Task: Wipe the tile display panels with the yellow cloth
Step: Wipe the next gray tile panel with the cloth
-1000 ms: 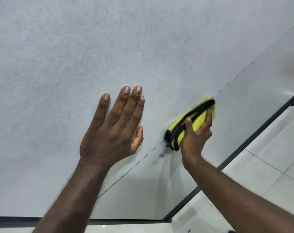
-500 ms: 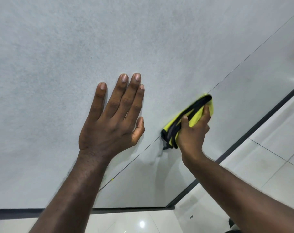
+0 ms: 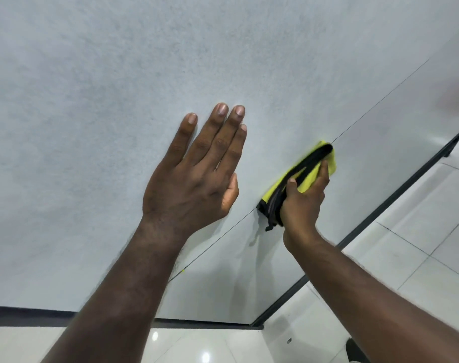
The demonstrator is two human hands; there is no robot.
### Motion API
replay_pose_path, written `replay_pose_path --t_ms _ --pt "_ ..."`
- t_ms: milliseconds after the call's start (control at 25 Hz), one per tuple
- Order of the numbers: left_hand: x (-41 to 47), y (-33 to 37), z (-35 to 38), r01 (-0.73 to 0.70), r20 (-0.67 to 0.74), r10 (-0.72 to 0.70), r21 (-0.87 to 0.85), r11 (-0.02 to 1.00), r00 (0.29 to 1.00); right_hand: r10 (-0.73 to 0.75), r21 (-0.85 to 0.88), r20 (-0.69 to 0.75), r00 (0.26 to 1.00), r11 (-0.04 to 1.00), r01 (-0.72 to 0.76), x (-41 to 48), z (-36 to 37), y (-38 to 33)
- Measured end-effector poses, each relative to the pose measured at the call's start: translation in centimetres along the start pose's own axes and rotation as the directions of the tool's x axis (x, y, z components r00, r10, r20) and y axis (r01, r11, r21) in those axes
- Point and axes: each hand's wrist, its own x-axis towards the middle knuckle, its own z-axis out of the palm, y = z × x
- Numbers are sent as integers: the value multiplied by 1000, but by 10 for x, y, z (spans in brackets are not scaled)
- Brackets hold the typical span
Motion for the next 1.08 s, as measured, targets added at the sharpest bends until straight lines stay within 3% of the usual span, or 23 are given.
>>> replay_pose_path --t_ms 40,120,200,240,320,360,400,480,520,600,640,680,720,760,800,840,880,960,1000,1040,1080 --pt "-3 -3 -4 38 -6 -39 -48 998 999 37 -6 -10 999 999 -37 -7 2 -5" --pt "-11 -12 -16 136 -3 -137 -130 982 991 -251 -54 83 964 965 256 -28 3 -18" --pt "-24 -30 -30 184 -2 -187 -143 972 982 -498 -45 108 860 862 505 -45 14 -39" --pt "-30 -42 -35 188 -5 -190 -129 974 982 -477 -11 62 877 878 478 -44 23 -50" --pt "-40 -66 -46 200 -23 -203 -99 975 979 -258 95 -28 966 961 260 -48 45 -80" --pt "-46 -77 -53 218 -35 -221 -85 972 975 -295 86 -32 955 951 297 -62 53 -91" --pt "-51 -88 -59 242 -46 -245 -72 968 968 -480 47 8 877 876 479 -79 57 -93" --pt "-64 -111 -71 288 -71 -290 -43 957 954 -754 -19 169 635 642 767 -100 60 -85" --pt "-74 -123 -77 306 -81 -307 -27 952 948 -773 -16 154 615 621 784 -100 64 -92" --pt "-90 -145 -85 330 -96 -330 -21 944 939 -561 82 8 828 825 559 -86 73 -123" --pt "-98 -154 -90 342 -105 -342 -21 940 934 -453 117 -11 892 885 451 -90 81 -141" --pt "-107 -161 -95 353 -113 -352 -15 936 929 -497 105 1 868 863 494 -104 87 -151" --pt "-114 -167 -97 362 -122 -360 -7 932 925 -675 58 49 737 738 672 -122 89 -149" --pt "-121 -172 -99 371 -134 -368 -3 929 920 -814 10 149 561 569 823 -136 91 -135" --pt "-127 -175 -100 381 -141 -378 -6 925 915 -875 -23 251 415 423 906 -146 92 -120" --pt "-132 -177 -100 388 -144 -385 -11 922 911 -891 -23 282 357 365 931 -147 92 -114" --pt "-136 -177 -99 389 -145 -387 -14 921 911 -883 -19 242 402 410 912 -144 93 -122" --pt "-139 -175 -97 383 -139 -381 -15 924 914 -723 67 94 685 691 720 -135 102 -158" --pt "-139 -175 -97 383 -142 -382 -23 924 913 -682 63 79 727 731 680 -144 109 -173" --pt "-138 -174 -96 385 -149 -385 -29 922 911 -750 5 100 654 657 754 -158 112 -176" --pt "-138 -174 -95 389 -158 -389 -35 921 907 -849 -49 164 502 501 864 -169 114 -164"
